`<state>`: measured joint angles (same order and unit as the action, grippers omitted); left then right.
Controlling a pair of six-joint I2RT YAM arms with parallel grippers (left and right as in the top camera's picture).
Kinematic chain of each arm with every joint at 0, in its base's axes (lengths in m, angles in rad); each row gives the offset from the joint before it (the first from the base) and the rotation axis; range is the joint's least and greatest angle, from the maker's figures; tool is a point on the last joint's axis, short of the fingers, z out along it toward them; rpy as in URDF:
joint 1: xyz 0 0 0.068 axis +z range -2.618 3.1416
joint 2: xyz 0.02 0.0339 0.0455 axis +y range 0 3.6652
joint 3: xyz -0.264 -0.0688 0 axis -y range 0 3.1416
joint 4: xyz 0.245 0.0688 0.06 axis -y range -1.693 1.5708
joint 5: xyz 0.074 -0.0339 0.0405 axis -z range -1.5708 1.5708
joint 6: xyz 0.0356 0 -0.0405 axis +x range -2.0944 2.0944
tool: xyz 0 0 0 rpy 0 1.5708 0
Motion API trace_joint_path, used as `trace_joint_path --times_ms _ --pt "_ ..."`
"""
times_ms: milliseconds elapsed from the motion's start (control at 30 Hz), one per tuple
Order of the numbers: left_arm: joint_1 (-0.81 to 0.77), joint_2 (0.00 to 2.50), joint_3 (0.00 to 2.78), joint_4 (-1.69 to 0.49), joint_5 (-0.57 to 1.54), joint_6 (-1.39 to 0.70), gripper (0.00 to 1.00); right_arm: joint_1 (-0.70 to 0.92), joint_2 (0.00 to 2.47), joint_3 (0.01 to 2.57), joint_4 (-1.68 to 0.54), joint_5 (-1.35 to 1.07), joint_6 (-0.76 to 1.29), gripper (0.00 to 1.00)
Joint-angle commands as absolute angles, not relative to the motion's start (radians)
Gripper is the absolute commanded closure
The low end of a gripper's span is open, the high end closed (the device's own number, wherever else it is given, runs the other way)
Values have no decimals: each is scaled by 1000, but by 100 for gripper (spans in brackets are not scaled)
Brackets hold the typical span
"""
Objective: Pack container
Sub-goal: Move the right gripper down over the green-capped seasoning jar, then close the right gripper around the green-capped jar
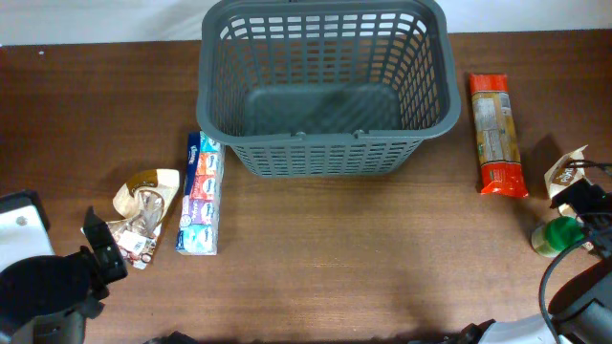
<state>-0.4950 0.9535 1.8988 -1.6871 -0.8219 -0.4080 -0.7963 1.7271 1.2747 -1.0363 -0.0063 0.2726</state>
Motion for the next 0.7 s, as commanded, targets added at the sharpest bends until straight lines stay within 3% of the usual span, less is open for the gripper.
trace_joint_path --times_ms 0,667 --pt "-495 954 1900 -1687 -822 -406 0 -798 1731 1215 -1021 -35 271 1" --pt "-495 954 1900 -1687 -822 -406 1 -798 1753 1175 -963 -14 296 1"
